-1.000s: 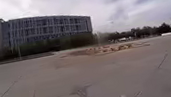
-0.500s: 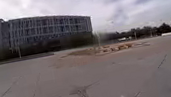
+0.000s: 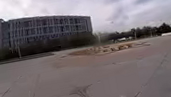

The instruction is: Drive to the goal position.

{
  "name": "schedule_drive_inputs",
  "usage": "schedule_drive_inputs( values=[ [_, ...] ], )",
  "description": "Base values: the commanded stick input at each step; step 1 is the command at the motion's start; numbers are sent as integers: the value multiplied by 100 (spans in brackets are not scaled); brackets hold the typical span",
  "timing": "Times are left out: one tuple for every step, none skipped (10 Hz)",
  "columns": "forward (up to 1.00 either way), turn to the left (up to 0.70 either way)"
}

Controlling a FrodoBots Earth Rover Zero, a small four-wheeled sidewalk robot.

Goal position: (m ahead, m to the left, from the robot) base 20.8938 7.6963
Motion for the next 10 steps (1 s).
schedule_drive_inputs(
  values=[
    [0, 45],
    [0, 45],
    [0, 45],
    [0, 45],
    [0, 45],
    [0, 45],
    [0, 24],
    [0, 17],
    [0, 45],
    [0, 45]
  ],
)
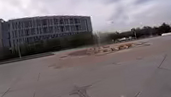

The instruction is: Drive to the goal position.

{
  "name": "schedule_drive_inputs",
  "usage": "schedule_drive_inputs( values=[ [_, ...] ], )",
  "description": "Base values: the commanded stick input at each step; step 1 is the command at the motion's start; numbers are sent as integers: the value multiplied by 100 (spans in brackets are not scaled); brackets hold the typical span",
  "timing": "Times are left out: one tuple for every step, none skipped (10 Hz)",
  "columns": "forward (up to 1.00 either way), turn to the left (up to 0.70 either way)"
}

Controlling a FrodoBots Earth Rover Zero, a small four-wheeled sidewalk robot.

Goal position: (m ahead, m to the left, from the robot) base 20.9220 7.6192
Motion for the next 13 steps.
schedule_drive_inputs(
  values=[
    [0, 45],
    [0, 45],
    [0, 45],
    [0, 45],
    [0, 45],
    [0, 45],
    [0, 45],
    [0, 45],
    [0, 45],
    [0, 45],
    [0, 45],
    [0, 45],
    [0, 45]
  ],
)
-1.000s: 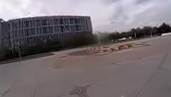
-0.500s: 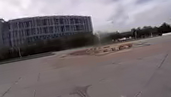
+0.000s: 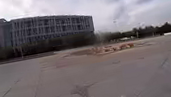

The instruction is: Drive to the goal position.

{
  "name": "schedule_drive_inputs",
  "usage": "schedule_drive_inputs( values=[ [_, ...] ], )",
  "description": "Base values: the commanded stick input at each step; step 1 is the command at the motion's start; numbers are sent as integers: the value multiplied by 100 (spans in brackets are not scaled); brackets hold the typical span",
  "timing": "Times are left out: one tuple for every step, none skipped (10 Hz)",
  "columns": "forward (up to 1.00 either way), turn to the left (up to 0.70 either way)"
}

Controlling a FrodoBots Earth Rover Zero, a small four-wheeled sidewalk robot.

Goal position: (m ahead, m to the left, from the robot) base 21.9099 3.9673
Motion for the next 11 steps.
schedule_drive_inputs(
  values=[
    [0, 45],
    [0, 45],
    [0, 45],
    [0, 45],
    [0, 45],
    [0, 45],
    [0, 45],
    [0, 45],
    [0, 45],
    [19, 42],
    [100, 27]
  ],
)
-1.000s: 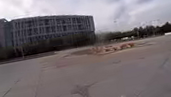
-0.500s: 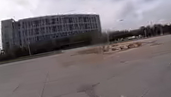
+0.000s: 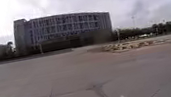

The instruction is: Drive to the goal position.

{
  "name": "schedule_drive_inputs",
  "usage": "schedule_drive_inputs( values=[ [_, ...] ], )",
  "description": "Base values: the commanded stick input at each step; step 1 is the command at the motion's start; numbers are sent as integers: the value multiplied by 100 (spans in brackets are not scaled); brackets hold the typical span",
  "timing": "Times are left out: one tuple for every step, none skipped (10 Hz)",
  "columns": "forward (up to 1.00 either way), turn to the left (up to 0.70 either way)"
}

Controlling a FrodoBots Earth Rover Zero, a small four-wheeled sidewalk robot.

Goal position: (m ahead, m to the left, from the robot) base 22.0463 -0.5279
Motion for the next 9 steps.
schedule_drive_inputs(
  values=[
    [100, 27],
    [100, 23],
    [100, 0],
    [100, 0],
    [100, 0],
    [100, 0],
    [100, 0],
    [100, 0],
    [100, 0]
  ],
)
